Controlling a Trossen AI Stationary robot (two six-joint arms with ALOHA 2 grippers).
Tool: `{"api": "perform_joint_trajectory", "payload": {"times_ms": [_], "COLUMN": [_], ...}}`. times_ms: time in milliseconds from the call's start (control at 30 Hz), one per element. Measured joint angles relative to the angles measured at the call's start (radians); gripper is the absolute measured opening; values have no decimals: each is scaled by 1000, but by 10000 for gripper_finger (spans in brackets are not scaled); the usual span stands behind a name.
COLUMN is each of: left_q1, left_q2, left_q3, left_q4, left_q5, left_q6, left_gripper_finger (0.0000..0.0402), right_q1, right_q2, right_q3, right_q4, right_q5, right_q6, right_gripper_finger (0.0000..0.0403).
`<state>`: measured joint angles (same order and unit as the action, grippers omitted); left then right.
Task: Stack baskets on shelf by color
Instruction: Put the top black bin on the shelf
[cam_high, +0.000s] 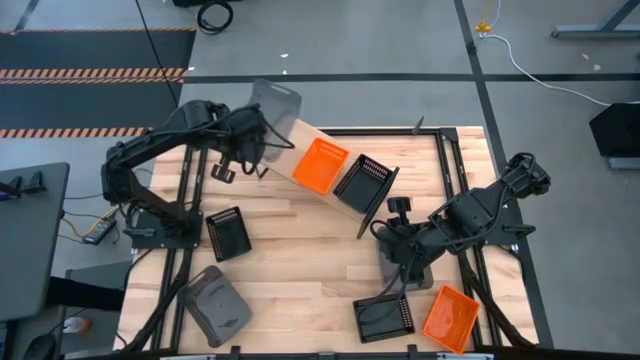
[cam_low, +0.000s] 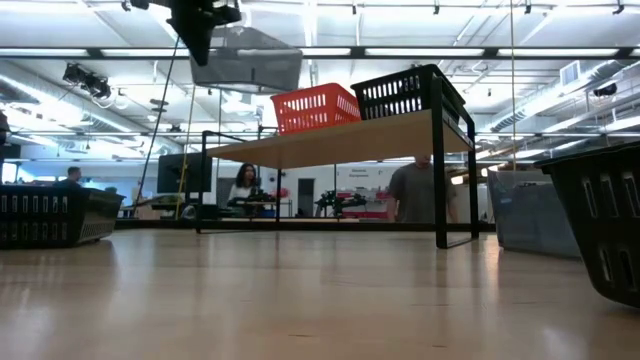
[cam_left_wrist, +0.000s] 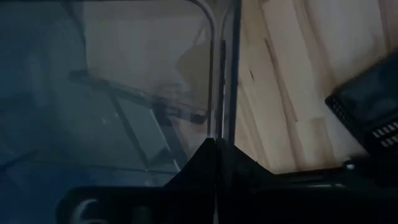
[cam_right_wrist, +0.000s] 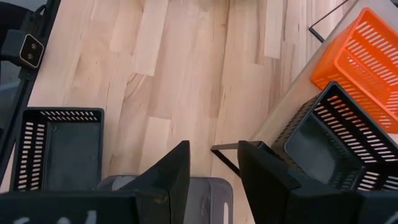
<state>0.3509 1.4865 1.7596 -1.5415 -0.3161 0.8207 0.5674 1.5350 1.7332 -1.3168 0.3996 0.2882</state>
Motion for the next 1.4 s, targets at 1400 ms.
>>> {"api": "perform_joint_trajectory", "payload": {"times_ms": [1400], "left_q1": [93], "left_q2": [278], "left_q3": [0], "left_q4": [-19], "left_q5": [198], "left_q6": [14], "left_gripper_finger": [55], "right_q1": [35], "right_q2": [0], "right_q3": [0], "right_q4": [3], "right_q5": [0], "right_q6": [35], "right_gripper_finger": [141]}}
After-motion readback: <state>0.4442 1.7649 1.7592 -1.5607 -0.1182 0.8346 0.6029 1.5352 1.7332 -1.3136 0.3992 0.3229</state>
